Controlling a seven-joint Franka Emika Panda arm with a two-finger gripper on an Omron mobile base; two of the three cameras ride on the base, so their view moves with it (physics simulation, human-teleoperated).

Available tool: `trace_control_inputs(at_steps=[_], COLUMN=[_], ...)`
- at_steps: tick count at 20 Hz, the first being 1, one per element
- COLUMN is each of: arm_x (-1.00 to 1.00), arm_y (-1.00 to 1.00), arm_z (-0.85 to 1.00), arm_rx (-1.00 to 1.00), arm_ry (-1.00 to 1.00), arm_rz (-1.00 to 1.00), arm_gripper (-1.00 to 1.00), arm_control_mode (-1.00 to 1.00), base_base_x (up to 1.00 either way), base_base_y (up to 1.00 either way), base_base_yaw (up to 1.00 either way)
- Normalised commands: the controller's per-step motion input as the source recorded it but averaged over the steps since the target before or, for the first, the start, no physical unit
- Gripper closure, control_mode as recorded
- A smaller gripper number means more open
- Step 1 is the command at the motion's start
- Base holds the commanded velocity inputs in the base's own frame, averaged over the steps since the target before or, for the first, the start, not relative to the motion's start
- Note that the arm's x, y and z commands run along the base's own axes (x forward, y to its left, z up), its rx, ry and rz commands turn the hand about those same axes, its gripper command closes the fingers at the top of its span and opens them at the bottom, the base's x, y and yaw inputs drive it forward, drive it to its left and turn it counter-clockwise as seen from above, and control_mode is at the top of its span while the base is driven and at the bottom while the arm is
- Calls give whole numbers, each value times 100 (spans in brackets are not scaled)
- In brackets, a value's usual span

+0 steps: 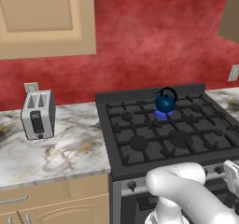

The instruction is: Lower the heat of the kettle.

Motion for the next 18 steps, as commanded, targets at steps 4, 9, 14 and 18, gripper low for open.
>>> trace_control_inputs(at_steps=[4, 9, 14, 18], arm_x=[21, 10, 0, 0], arm_y=[-6, -17, -21, -20], arm_z=[-14, -14, -16, -13], arm_rx=[1, 3, 4, 4], arm_ry=[-3, -5, -6, -6], arm_rz=[0, 0, 1, 1], arm_gripper=[-100, -100, -100, -100], arm_control_mode=[-100, -100, -100, -100], base_base_x=[0, 0, 0, 0], base_base_y=[0, 0, 0, 0], base_base_yaw=[0, 0, 0, 0])
